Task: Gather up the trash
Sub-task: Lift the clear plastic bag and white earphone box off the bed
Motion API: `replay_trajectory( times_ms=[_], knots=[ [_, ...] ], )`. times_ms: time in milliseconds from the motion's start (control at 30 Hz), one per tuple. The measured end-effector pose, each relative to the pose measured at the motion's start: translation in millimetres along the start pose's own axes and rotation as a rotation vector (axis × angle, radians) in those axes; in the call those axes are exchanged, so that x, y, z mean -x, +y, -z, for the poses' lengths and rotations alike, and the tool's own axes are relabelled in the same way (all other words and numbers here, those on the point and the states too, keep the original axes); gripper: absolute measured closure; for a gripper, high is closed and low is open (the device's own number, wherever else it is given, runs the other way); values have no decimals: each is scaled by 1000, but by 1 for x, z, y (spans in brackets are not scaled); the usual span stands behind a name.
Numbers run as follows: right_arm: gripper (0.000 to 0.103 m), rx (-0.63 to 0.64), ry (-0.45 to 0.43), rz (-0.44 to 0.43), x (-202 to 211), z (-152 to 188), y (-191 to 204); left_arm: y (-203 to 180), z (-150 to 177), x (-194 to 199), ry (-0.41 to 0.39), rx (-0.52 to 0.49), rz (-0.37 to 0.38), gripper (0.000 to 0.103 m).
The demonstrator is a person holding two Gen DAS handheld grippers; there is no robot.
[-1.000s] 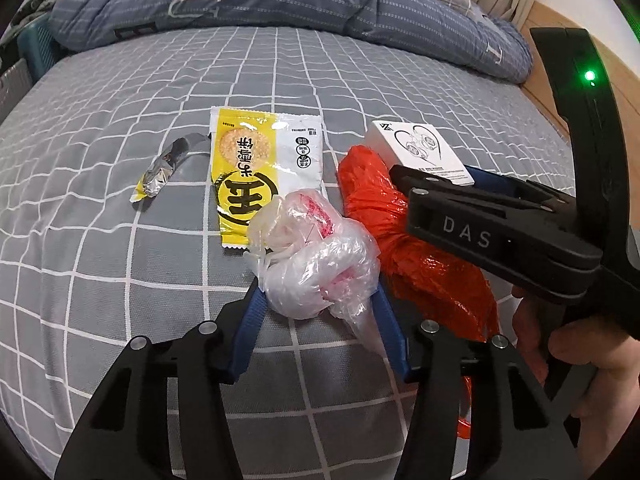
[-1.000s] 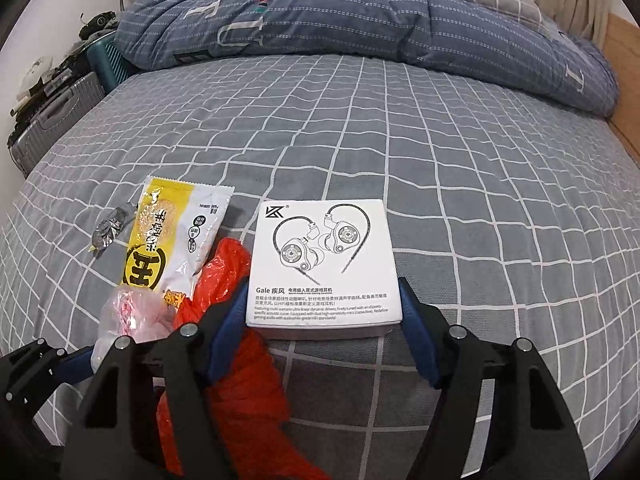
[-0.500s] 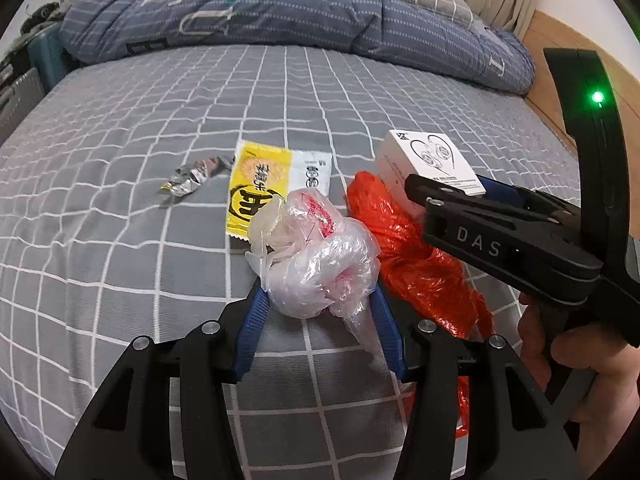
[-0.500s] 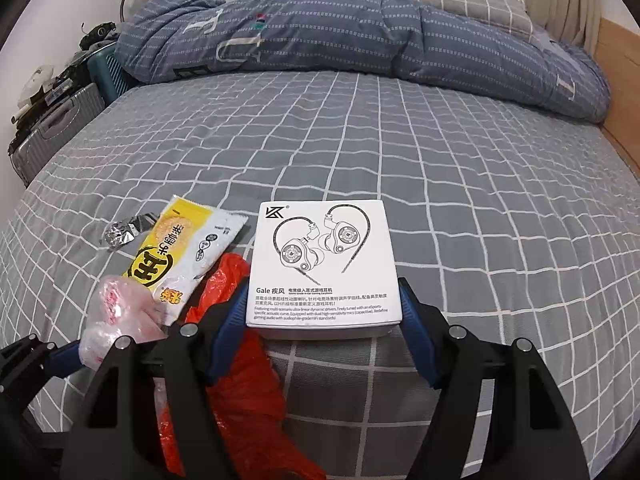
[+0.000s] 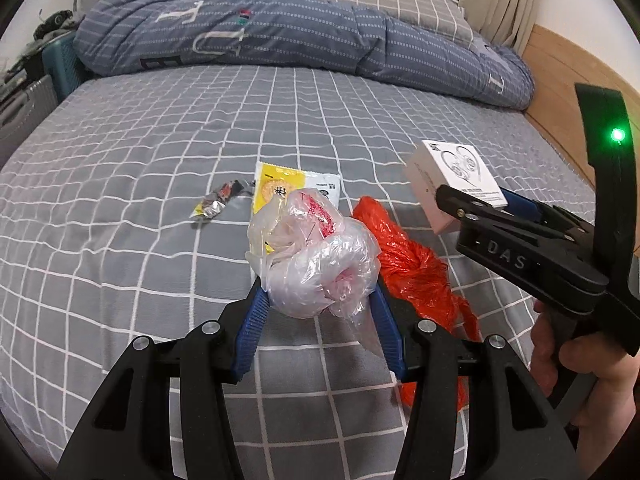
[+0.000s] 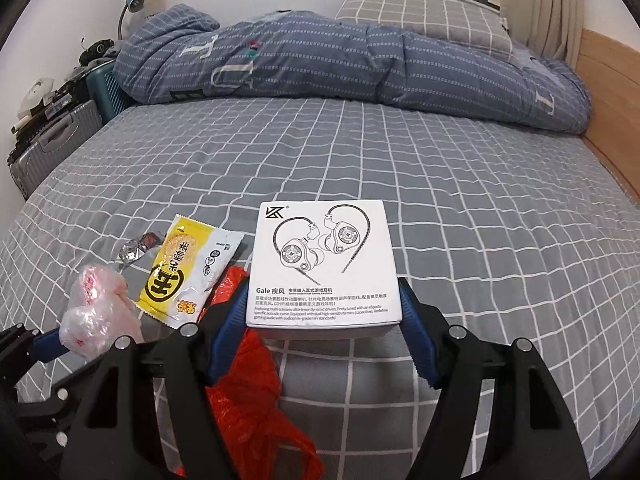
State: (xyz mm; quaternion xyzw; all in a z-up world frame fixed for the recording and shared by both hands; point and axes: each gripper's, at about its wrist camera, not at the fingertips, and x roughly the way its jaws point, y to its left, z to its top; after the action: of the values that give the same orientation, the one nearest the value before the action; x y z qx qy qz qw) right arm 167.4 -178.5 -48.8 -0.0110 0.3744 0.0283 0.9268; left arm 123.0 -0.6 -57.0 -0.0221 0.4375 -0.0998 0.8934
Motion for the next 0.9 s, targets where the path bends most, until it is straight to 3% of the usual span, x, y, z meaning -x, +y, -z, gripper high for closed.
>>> replay_trajectory(
  times_ms=[400, 900],
  knots=[
    [36, -6, -30, 15, 41, 16, -4, 17, 6, 29, -41, 29, -56, 53],
    [36, -5, -35, 26, 82, 42, -2, 19, 34, 51, -37, 31, -75, 53]
  ],
)
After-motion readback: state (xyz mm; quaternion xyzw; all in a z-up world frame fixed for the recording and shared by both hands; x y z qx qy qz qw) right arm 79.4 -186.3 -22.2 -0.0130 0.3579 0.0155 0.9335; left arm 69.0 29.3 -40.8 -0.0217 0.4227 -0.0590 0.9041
